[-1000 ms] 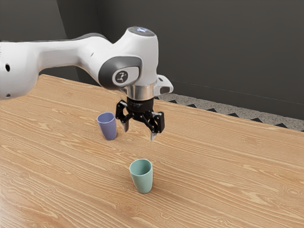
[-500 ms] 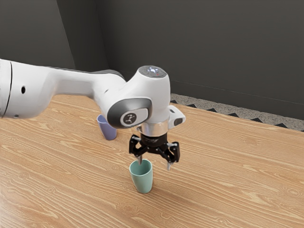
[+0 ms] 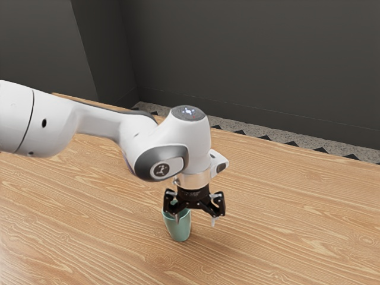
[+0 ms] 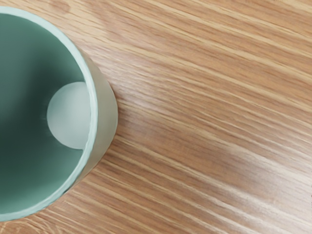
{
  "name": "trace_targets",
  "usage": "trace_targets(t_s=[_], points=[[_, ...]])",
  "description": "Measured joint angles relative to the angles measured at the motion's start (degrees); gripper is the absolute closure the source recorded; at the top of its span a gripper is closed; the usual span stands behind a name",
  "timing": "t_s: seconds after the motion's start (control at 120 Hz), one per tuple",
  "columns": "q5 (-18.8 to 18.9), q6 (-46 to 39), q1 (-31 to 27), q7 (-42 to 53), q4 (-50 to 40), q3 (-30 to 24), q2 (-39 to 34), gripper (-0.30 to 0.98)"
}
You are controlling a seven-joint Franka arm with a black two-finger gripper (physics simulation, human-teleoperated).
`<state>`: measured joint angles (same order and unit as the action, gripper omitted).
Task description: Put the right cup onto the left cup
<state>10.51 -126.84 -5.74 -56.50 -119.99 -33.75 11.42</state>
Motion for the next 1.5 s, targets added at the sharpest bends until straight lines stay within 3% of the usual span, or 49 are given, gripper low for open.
trace_targets(t_s=[0.283,0.767,1.5], points=[[0.3,-1.1,0.0,-2.5,-0.1,0.3,0.1,0.07],[0.5,1.0,-0.8,-3.5,-0.4,2.8,-1.4,0.08],[5.5,0.0,-1.0,-3.0,1.3,4.0,1.2,0.15]])
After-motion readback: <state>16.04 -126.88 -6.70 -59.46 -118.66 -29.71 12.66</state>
